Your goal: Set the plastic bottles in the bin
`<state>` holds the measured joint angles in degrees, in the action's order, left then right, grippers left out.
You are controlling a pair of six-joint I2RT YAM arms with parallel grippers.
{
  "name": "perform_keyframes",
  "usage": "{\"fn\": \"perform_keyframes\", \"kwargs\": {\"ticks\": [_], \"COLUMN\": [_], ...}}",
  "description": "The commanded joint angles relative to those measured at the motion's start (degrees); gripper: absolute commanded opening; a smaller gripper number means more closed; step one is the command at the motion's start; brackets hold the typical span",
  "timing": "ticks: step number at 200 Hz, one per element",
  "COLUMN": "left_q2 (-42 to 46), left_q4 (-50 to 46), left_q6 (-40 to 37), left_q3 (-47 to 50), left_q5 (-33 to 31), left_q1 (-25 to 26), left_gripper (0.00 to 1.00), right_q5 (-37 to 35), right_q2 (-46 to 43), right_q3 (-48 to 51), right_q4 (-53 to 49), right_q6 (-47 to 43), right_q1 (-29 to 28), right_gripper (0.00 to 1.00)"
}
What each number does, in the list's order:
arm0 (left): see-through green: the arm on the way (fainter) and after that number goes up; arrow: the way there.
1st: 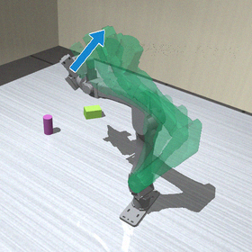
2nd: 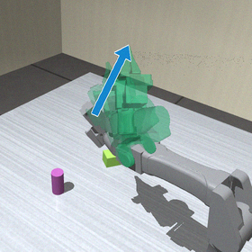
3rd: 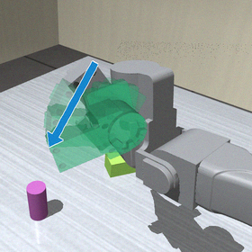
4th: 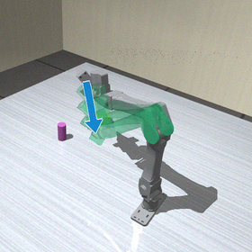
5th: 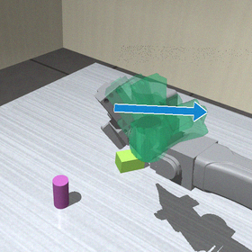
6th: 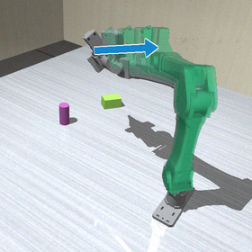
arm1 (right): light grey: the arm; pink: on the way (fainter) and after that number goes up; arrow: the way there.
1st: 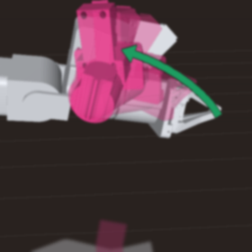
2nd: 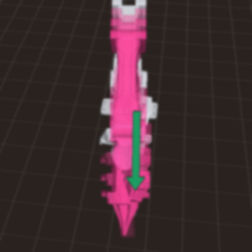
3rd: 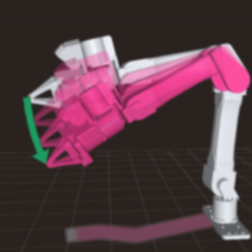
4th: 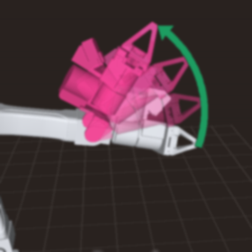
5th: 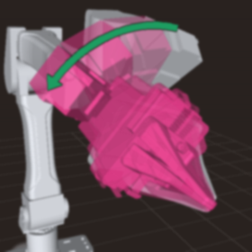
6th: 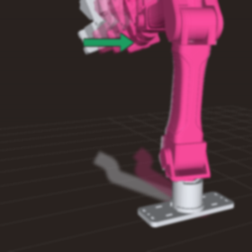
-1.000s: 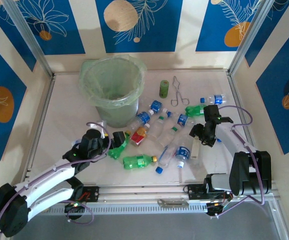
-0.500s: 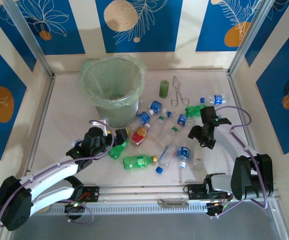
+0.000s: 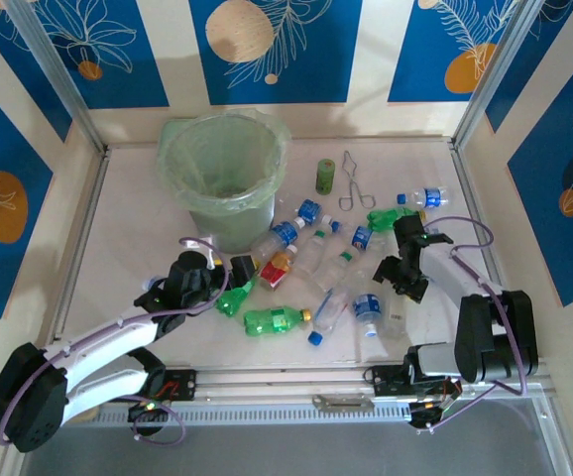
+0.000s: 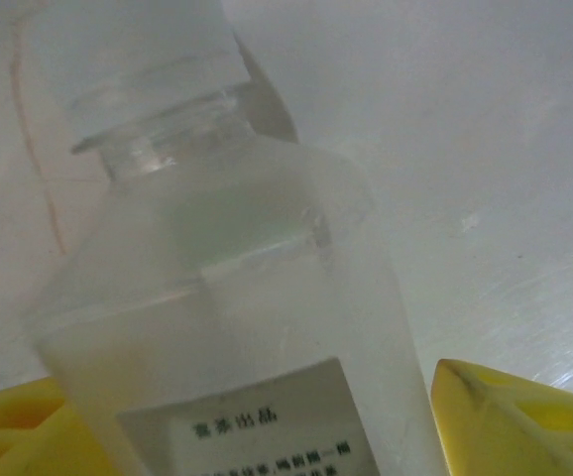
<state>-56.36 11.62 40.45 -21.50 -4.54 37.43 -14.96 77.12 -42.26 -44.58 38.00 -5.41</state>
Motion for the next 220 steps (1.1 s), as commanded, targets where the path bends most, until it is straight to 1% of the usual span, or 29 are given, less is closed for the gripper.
{"fn": "perform_keyframes", "kwargs": {"ticks": [1,25,56,76,101,127,157,171,197,220], "left_q2": [0.71,0.64,0.07,-1.73,-5.17,-8.44,-10.94,-12.37,-14.57,-15.82], "left_q4": [1.48,1.48,1.47,0.89,0.45,-1.2,-0.7,0.81,2.35,2.49], "left_q6": [-0.19,-0.32,-1.23,-2.31,-3.99,-5.86,-8.15,-8.56,-9.06,-10.6], "left_q3": [-1.36,-1.53,-2.26,-4.06,-7.25,-11.58,-16.04,-17.93,-21.25,-23.99], "left_q5": [0.14,0.22,1.32,3.3,6.67,9.86,13.04,16.35,20.76,22.73], "left_q1": [0.59,0.58,0.58,0.59,0.71,1.26,3.14,3.76,5.71,8.32], "left_gripper": [1.0,1.0,1.0,1.0,1.0,1.0,1.0,1.0,1.0,1.0], "right_q5": [0.64,0.34,-0.43,-2.66,-4.71,-6.2,-1.99,1.24,5.18,5.56], "right_q2": [1.25,1.19,-0.4,-2.79,-7.41,-12.83,-16.54,-16.4,-13.74,-9.16], "right_q3": [-1.07,-1.31,-1.41,-1.42,-2.35,-6.68,-13.02,-15.44,-18.84,-23.69], "right_q4": [-1.15,-0.69,-1.03,-1.64,-2.55,-3.62,-0.57,2.45,8.97,11.88], "right_q6": [0.94,1.02,-0.07,-1.26,-1.45,-3.09,-3.73,-2.33,0.86,1.76], "right_q1": [-0.02,0.05,-0.1,-0.94,-1.36,-1.43,-1.92,-2.77,-6.47,-10.83], "right_gripper": [0.77,0.74,0.65,0.57,0.55,0.54,0.52,0.52,0.51,0.5]}}
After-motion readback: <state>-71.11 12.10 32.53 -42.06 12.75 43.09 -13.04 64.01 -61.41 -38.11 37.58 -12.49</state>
